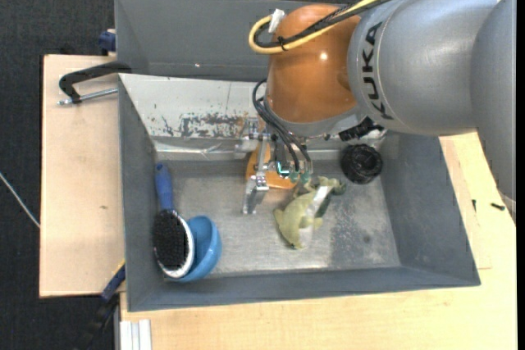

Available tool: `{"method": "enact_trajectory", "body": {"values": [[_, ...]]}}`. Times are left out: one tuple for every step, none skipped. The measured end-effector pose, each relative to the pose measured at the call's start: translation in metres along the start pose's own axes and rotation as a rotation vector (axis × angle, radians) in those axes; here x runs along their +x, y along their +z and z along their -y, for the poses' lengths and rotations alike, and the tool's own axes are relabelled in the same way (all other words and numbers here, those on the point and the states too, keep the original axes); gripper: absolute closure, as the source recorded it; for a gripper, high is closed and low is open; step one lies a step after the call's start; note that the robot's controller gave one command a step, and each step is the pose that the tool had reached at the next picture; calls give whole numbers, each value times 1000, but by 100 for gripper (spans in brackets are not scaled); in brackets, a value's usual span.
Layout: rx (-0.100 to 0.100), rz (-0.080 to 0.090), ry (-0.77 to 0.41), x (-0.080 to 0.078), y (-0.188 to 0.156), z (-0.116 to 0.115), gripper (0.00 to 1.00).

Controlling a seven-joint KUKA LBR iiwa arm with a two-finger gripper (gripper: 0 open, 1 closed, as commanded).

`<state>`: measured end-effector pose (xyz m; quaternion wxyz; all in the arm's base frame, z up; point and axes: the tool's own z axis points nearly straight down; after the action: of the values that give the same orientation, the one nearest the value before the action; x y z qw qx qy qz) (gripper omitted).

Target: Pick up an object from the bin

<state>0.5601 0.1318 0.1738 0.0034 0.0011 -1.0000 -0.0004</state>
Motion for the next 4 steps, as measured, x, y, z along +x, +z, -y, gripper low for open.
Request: {"method": "enact_trajectory", "body": {"values": [[-1, 8, 205, 8, 91, 71, 0], [-2, 14, 249, 11, 93, 122, 0], [-6, 22, 211, 23, 98, 157, 0], [-14, -11, 212, 63, 95, 200, 0]]}}
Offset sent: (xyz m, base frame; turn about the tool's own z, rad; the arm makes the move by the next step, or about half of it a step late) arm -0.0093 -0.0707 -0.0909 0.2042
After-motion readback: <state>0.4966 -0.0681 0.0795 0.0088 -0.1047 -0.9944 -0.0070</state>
